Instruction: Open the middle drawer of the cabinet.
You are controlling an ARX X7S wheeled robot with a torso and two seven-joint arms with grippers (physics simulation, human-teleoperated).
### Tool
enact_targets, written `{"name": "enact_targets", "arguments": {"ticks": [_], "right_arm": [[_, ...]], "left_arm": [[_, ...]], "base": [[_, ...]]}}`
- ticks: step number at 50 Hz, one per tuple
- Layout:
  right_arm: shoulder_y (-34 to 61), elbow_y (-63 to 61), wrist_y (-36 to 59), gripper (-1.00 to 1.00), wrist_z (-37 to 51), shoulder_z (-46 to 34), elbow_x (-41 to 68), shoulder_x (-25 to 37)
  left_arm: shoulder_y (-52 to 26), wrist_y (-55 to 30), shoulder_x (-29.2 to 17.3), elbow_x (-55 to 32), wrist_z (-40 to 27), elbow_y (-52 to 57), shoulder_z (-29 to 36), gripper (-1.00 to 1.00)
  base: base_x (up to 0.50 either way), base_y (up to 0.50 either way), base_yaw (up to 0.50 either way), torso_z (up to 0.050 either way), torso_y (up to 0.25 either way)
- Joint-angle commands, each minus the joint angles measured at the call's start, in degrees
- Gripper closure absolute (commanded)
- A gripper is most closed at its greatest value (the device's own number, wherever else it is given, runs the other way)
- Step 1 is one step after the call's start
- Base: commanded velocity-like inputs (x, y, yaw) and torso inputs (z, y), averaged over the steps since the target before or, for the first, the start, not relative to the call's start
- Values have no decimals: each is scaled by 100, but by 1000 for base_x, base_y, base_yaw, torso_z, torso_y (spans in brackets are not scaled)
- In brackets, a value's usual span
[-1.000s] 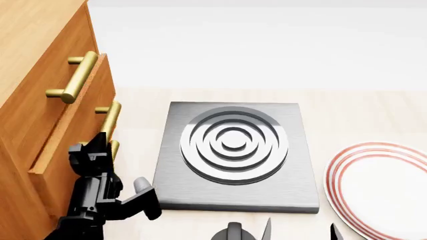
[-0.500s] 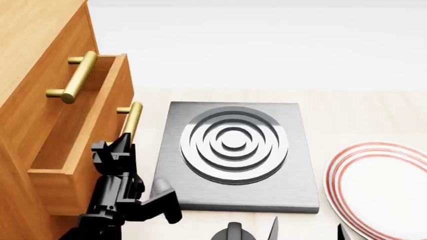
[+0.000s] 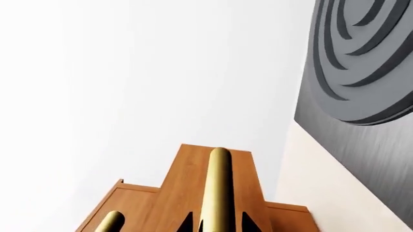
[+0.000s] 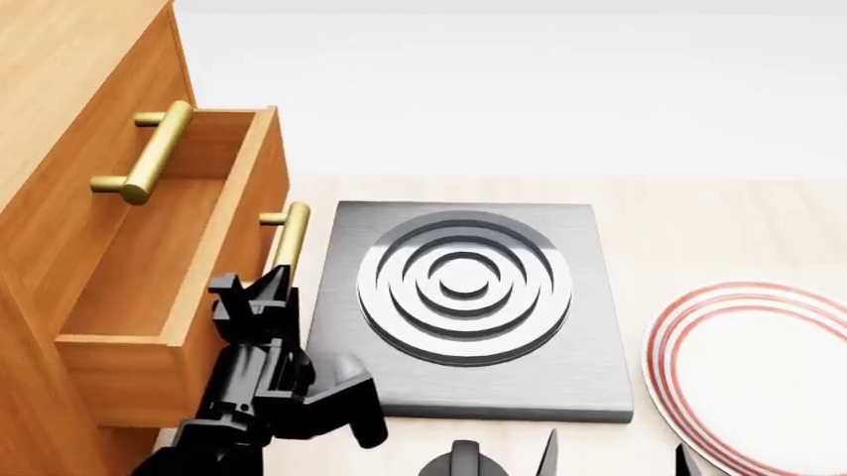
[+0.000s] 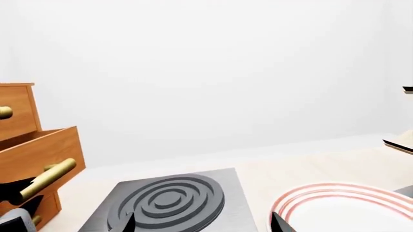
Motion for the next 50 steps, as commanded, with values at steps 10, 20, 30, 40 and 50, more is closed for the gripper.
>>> {"name": "enact_targets", "arguments": {"ticks": [10,20,30,40,50], "right_arm": [[-6,-9,-30,-100,27,-1,36,31],[-7,-16,-42,-100,33,9,73,52],[-12,-13,-59,-100,42,12,88,67],[-17,-18,-78,-100,53,5,92,76],[-14,-35,-65,-100,73,-2,104,91]], "left_arm": [[87,-420,158,1067,-305,763,-11,100],[111,-565,158,1175,-240,1081,-9,100],[130,-695,158,1299,-163,1354,-4,100],[150,-796,158,1430,-88,1554,-2,100],[165,-974,158,1575,27,1902,1,100]], "base": [[0,-3,0,2,2],[0,-4,0,0,3],[0,-4,0,1,3],[0,-4,0,1,3],[0,-3,0,1,3]]}}
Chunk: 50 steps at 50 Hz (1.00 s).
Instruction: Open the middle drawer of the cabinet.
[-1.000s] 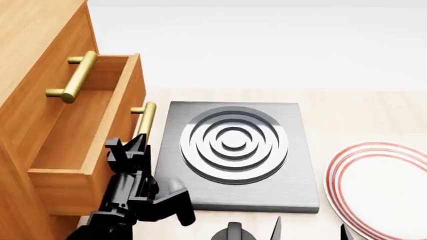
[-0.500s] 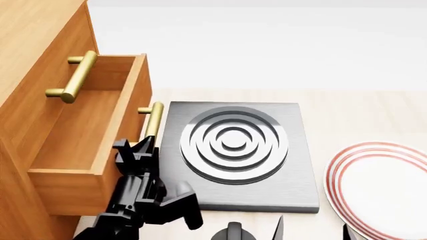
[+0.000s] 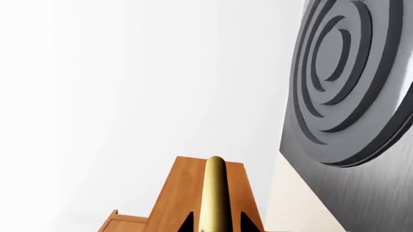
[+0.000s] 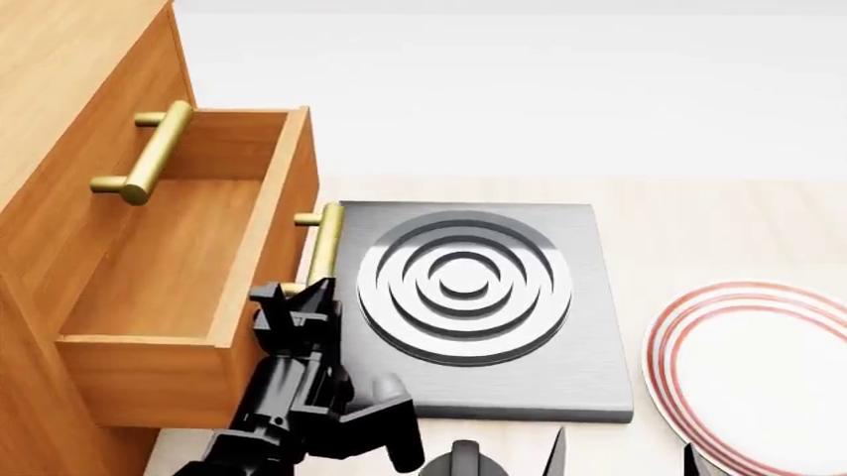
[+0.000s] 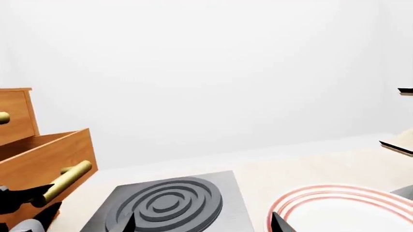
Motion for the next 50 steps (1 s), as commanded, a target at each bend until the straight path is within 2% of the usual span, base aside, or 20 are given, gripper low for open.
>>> {"name": "enact_targets", "arguments": {"ticks": [1,18,19,37,40,43,44,45,50], "right_arm": [[6,-5,6,-100,20,-13,16,15],[5,-8,-9,-100,40,-42,7,26],[6,-7,-10,-100,40,-44,8,26],[7,-5,-24,-100,56,-62,18,44],[4,-9,-26,-100,61,-62,20,49],[4,-22,-17,-100,69,-64,24,56],[2,-13,-29,-100,67,-65,21,54],[1,-22,-23,-100,70,-64,25,58],[11,-13,-22,-100,71,-84,14,57]], "left_arm": [[103,-360,249,1259,-286,778,83,100],[75,-344,249,1147,-357,852,51,100],[21,-284,249,925,-327,874,13,-100],[-55,-317,249,900,-700,996,48,-100],[-217,-352,249,642,-817,1086,9,-100],[-442,-93,249,-108,-906,1089,-175,-100],[-478,382,248,-724,-733,974,-521,-100],[-507,585,246,-986,-663,903,-618,-100],[-596,1043,-239,-1731,-620,1565,-1492,-100]], "base": [[0,-4,0,0,0],[0,-1,0,1,4],[0,0,0,0,0],[0,0,0,0,0],[0,0,0,0,0],[0,0,0,0,0],[0,0,0,0,0],[0,0,0,0,0],[0,0,0,0,0]]}}
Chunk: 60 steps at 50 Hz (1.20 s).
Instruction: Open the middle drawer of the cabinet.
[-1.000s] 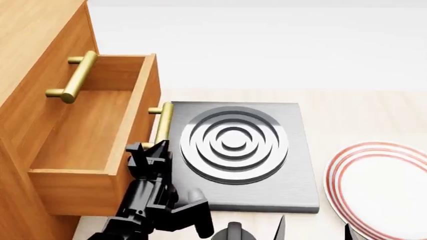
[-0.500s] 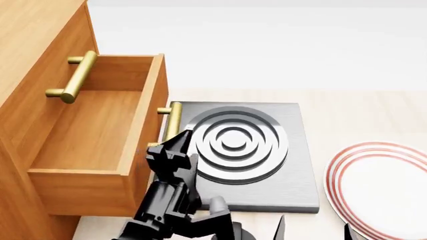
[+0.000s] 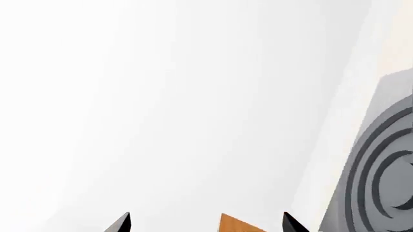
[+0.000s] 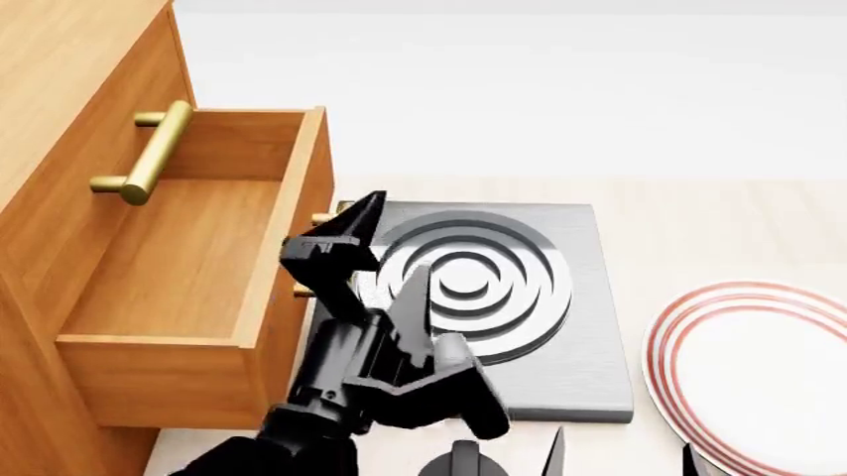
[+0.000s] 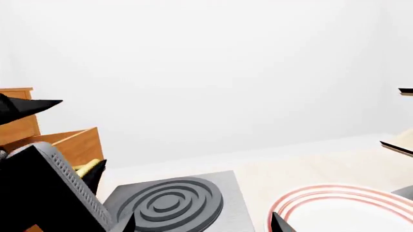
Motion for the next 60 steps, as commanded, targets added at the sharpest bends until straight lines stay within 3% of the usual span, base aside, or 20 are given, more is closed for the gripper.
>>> {"name": "enact_targets", "arguments": {"ticks": [1,11,18,23,30,34,42,50,56,60], "right_arm": [[6,1,-2,-100,10,-20,-2,10],[47,48,5,-100,3,-81,-35,-10],[54,34,27,-100,9,-86,-17,10],[58,32,30,-100,17,-84,-2,15],[66,46,31,-100,26,-87,9,19],[58,27,39,-100,40,-84,13,31],[46,27,18,-100,51,-82,17,38],[53,22,30,-100,64,-95,23,42],[53,45,6,-100,61,-86,43,46],[57,52,2,-100,62,-82,58,51]], "left_arm": [[-319,857,-469,-1505,-63,625,-1134,-100],[-324,357,-1375,-2346,-607,2330,-2207,-100],[-492,-109,-1724,-2302,-1096,3367,-2351,-100],[-597,-406,-1797,-2415,-1238,3680,-2494,-100],[-317,-311,-1703,-3699,-490,3529,-3184,-100],[-221,-240,-1665,-3935,-278,3518,-3260,-100],[-219,-207,-1731,-3703,-360,3664,-3104,-100],[-379,-732,-1936,-4178,-596,4466,-3314,-100],[-452,-1224,-2007,-5067,-930,4808,-3887,-100],[-389,-1332,-1994,-5714,-753,4644,-4203,-100]], "base": [[0,0,0,0,0],[0,0,0,0,0],[0,0,0,0,0],[0,0,0,0,0],[0,0,0,0,0],[0,0,0,0,0],[0,0,0,0,0],[0,0,0,0,0],[0,0,0,0,0],[0,0,0,0,0]]}}
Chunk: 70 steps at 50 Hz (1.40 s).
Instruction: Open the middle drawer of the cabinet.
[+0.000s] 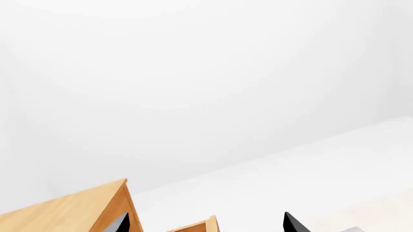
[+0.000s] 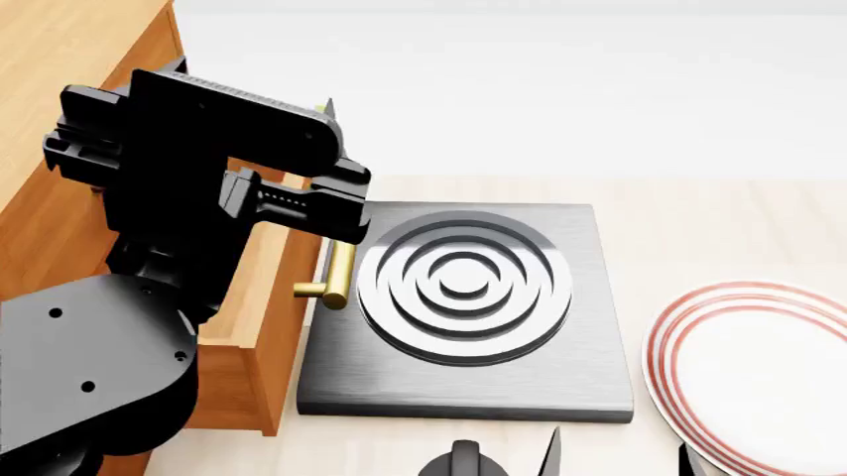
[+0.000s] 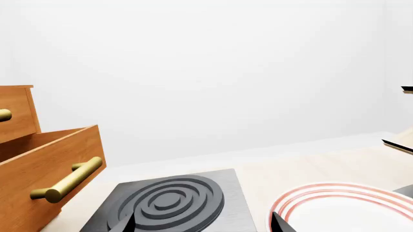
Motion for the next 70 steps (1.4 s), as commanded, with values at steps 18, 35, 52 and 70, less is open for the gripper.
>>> {"name": "enact_targets", "arguments": {"ticks": [18,35,52,70], "right_arm": [[-43,-46,-22,-100,46,9,55,41],[-29,-43,7,-100,75,-4,75,58],[-45,-50,-11,-100,112,29,109,87],[-37,-37,10,-100,134,18,153,97]], "left_arm": [[-61,-1619,-144,-3326,-622,204,-1145,-100],[221,-1342,54,-3892,-785,-496,-1505,-100],[-26,-1335,170,-3954,-901,-1211,-1548,-100],[-430,-1557,299,-3425,-583,-2146,-1017,-100]], "base": [[0,0,0,0,0],[0,0,0,0,0],[0,0,0,0,0],[0,0,0,0,0]]}}
